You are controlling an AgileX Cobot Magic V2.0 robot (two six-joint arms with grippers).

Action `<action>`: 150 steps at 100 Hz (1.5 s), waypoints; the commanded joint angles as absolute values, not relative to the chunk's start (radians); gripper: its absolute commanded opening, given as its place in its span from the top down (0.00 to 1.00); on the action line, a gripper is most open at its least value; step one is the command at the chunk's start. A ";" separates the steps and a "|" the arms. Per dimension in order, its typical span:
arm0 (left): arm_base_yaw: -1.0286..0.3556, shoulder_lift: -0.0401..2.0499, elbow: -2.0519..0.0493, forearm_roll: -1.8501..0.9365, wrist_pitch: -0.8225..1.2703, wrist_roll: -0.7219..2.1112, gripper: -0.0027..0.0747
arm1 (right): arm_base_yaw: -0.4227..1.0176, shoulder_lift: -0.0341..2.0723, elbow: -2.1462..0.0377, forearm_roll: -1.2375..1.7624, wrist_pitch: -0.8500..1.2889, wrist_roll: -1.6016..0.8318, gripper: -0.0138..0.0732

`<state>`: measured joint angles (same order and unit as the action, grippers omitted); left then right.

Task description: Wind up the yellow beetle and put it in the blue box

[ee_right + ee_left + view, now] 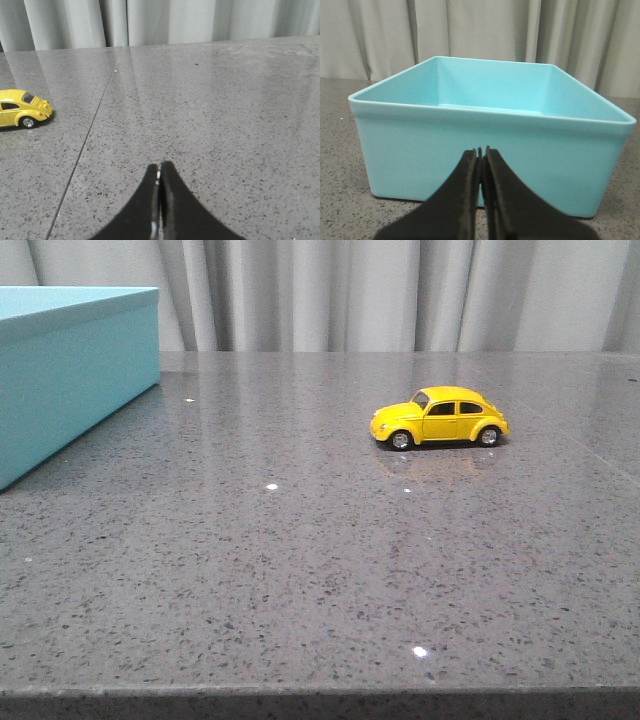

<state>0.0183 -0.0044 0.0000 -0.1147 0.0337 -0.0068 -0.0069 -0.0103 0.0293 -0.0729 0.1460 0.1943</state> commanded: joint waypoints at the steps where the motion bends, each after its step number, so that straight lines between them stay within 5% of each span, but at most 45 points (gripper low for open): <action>1: 0.013 -0.037 0.021 -0.122 -0.038 -0.014 0.99 | -0.013 -0.032 0.012 -0.085 0.074 0.191 0.92; 150: 0.013 -0.037 0.008 -0.134 -0.040 0.000 0.99 | -0.012 -0.024 -0.018 -0.083 0.008 0.191 0.92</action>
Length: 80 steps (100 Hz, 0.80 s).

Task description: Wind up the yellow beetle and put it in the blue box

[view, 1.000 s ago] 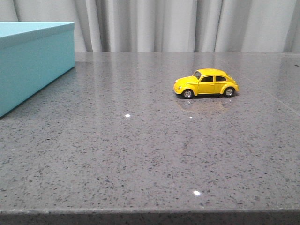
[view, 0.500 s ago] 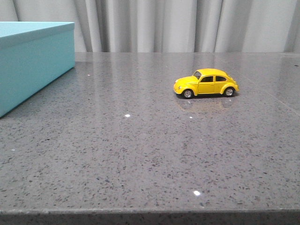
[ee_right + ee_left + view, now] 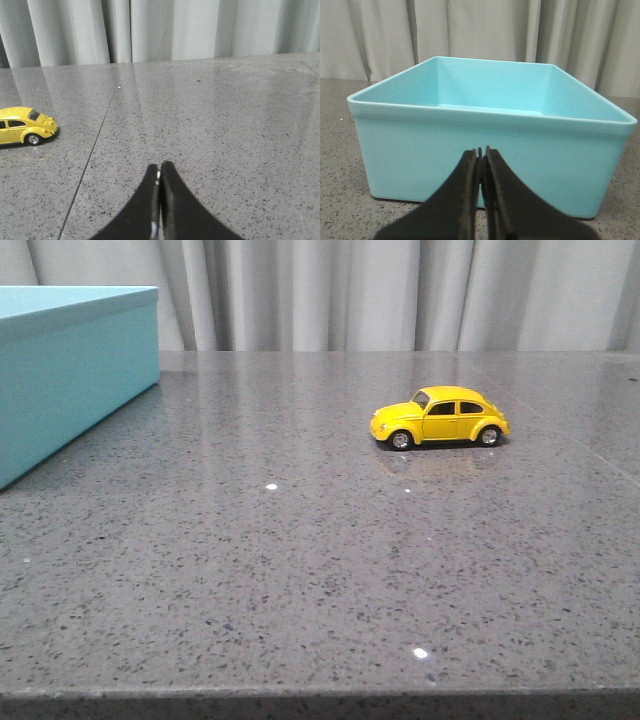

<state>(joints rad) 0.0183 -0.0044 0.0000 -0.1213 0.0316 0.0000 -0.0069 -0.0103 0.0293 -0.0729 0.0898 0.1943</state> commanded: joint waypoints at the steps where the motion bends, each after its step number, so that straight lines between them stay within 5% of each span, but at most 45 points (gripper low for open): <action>1: 0.013 -0.037 0.004 -0.134 -0.040 0.000 0.99 | -0.012 -0.022 -0.021 -0.083 0.009 0.191 0.92; 80: 0.013 0.362 -0.424 -0.126 0.063 0.000 0.99 | -0.010 0.273 -0.384 -0.071 0.278 0.191 0.91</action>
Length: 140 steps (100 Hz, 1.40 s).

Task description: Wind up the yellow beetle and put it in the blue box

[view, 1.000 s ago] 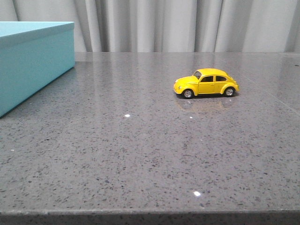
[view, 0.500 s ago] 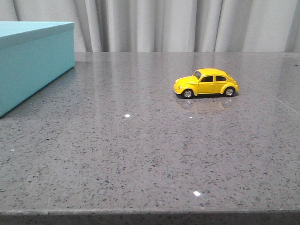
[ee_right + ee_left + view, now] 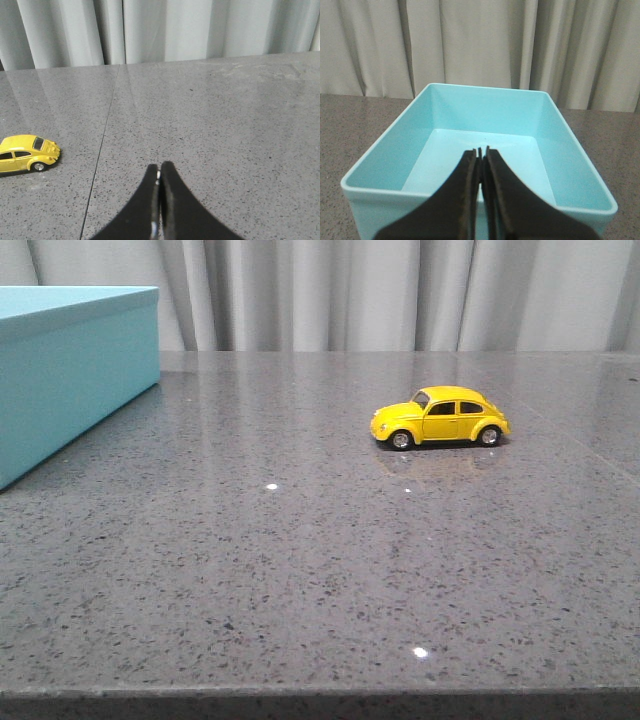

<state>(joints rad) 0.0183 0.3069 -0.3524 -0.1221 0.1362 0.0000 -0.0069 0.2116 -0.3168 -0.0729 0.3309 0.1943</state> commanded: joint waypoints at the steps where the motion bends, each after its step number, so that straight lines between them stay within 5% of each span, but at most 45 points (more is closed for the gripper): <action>1: 0.013 0.370 -0.427 -0.126 0.063 0.000 0.99 | -0.010 0.277 -0.388 -0.070 0.282 0.191 0.91; 114: 0.013 0.455 -0.478 -0.136 0.058 0.000 0.99 | 0.073 0.628 -0.710 -0.039 0.475 0.190 0.90; 140: 0.013 0.455 -0.478 -0.140 0.060 0.000 0.99 | 0.182 0.827 -0.849 -0.037 0.533 0.190 0.65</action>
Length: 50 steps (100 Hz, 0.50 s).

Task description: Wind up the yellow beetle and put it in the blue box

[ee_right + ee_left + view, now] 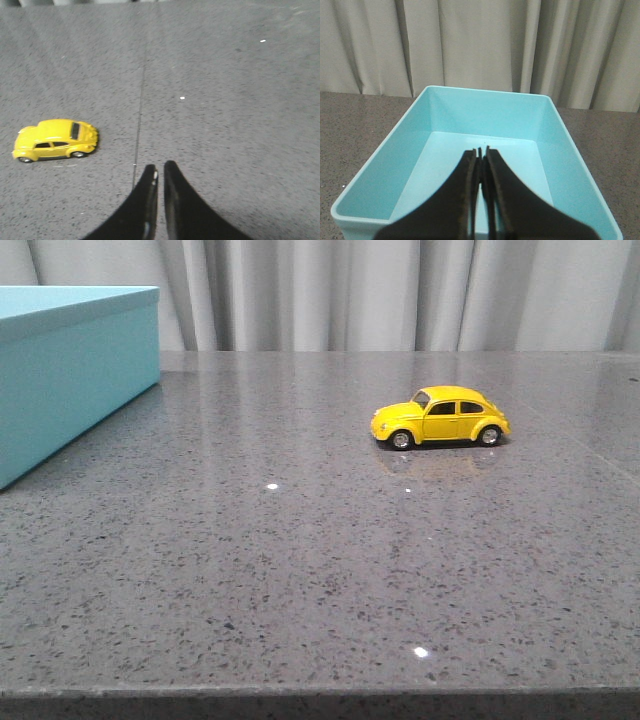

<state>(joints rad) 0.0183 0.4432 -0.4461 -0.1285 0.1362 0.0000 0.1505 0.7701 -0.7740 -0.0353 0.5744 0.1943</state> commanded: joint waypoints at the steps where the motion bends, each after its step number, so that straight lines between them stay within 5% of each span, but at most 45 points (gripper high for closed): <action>1: 0.013 0.455 -0.478 -0.140 0.060 0.000 0.99 | 0.189 0.832 -0.853 -0.037 0.537 0.190 0.65; 35: 0.013 0.455 -0.478 -0.140 0.060 0.000 0.99 | 0.313 1.102 -1.078 0.000 0.700 0.190 0.29; 50: 0.013 0.455 -0.478 -0.140 0.060 0.000 0.99 | 0.358 1.215 -1.185 0.010 0.803 0.190 0.26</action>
<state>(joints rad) 0.0183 0.4432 -0.4461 -0.1299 0.1362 0.0000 0.3364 1.1784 -1.1028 0.0000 0.7939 0.1943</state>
